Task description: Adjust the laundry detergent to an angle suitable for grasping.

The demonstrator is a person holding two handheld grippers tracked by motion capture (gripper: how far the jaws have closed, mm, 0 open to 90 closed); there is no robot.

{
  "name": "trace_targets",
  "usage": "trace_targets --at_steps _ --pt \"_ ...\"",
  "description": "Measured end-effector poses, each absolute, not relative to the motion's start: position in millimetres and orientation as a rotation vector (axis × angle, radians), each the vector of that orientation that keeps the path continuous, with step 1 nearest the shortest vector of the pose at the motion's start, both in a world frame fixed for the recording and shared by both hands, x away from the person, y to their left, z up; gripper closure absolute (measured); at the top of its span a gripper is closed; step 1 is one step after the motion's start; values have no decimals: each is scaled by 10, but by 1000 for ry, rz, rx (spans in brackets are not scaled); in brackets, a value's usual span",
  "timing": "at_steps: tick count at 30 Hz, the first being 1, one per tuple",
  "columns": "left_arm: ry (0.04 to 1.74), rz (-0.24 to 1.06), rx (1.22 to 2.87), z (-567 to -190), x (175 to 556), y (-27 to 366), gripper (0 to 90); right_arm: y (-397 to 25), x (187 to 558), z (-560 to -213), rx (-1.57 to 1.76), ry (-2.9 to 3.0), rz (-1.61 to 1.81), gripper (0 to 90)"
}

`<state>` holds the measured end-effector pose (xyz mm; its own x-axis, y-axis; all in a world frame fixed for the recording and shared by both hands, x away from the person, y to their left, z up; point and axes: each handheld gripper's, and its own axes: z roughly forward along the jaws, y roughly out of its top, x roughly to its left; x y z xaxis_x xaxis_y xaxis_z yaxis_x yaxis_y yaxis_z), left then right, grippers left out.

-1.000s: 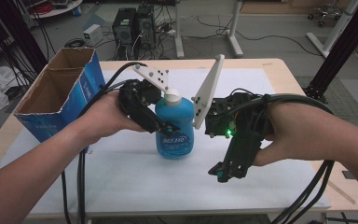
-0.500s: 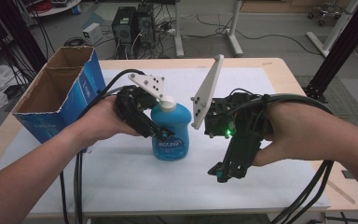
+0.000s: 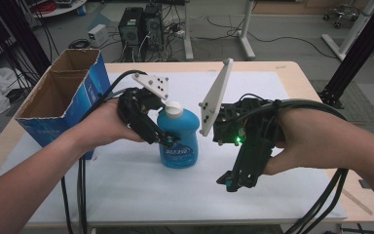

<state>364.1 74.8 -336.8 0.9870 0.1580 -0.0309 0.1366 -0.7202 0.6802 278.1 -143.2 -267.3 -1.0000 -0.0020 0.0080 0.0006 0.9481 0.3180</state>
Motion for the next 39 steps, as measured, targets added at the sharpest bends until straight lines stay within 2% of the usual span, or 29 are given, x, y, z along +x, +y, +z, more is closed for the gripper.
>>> trace_targets --at_steps 7,15,25,31,39 --pt "304 128 2502 -3105 3552 929 204 -1420 2786 -2657 11 -3087 -512 180" --pt "550 249 2571 -2638 3735 1160 203 -1327 2779 -2645 40 -3087 -506 180" --pt "707 336 2633 -1996 4029 1328 203 -1222 2783 -2628 72 -3085 -490 180" --pt "756 349 2659 -1836 4120 1359 203 -1185 2782 -2640 86 -3090 -476 180" --pt "784 338 2666 -1826 4130 1386 203 -1149 2809 -2620 100 -3090 -474 180"
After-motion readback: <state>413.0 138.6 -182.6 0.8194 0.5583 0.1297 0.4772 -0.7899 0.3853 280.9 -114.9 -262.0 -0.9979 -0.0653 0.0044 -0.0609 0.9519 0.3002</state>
